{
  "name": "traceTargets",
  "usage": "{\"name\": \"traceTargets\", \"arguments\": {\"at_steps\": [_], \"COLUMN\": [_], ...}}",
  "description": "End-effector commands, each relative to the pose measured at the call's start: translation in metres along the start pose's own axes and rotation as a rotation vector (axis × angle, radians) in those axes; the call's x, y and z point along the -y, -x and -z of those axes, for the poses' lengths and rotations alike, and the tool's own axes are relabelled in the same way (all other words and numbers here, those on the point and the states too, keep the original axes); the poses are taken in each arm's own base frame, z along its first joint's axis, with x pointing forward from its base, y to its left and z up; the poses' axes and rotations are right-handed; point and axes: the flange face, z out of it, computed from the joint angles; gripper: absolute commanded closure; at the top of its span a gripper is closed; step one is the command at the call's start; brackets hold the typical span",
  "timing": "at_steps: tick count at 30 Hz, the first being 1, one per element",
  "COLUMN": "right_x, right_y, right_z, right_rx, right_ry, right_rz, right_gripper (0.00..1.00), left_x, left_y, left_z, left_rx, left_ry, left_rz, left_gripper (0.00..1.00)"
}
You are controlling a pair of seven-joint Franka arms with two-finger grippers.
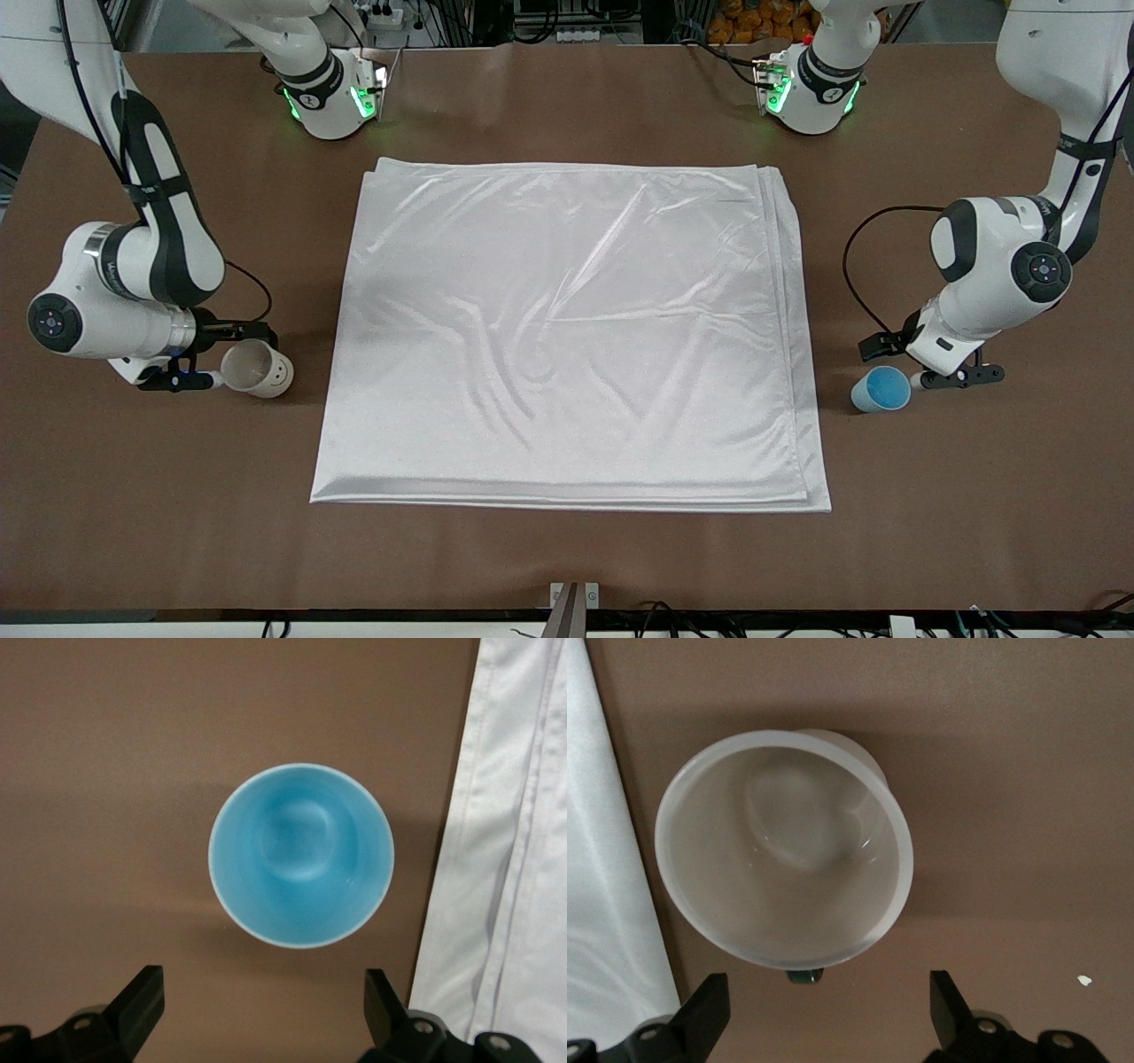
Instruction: Place blue cup into white mug on cloth
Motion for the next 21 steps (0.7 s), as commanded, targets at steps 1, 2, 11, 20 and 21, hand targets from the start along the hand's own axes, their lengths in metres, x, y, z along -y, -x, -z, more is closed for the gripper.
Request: {"name": "traceTargets", "arguments": {"at_steps": [1,2,11,20,21], "right_x": [0.001,0.0,0.004,0.005,0.005], "right_y": [-0.011,-0.012,-0.019,-0.023,-0.023], "right_z": [-0.009,-0.012,-0.023,-0.026,-0.026], "right_rx": [-0.02,-0.021,-0.041,-0.065,-0.065], "right_ry": [-0.016,-0.015,-0.012,-0.007,-0.009], "right_rz": [-0.002,-0.002,0.007,0.007,0.006], "right_gripper": [0.0,0.0,0.0,0.0,0.0], "left_x": [0.001,0.001,0.0,-0.002,-0.003], "left_y": [0.0,0.0,-0.001,-0.002,-0.002], "left_z": [-0.016,-0.018,-0.025,-0.037,-0.038], "left_rx": [-0.017,-0.018,-0.027,-0.032,-0.03], "left_ry": [-0.005,-0.004,0.001,0.007,0.006], "left_rz": [0.011,0.011,0.01,0.01,0.007], "left_gripper": [0.0,0.0,0.0,0.15,0.16]}}
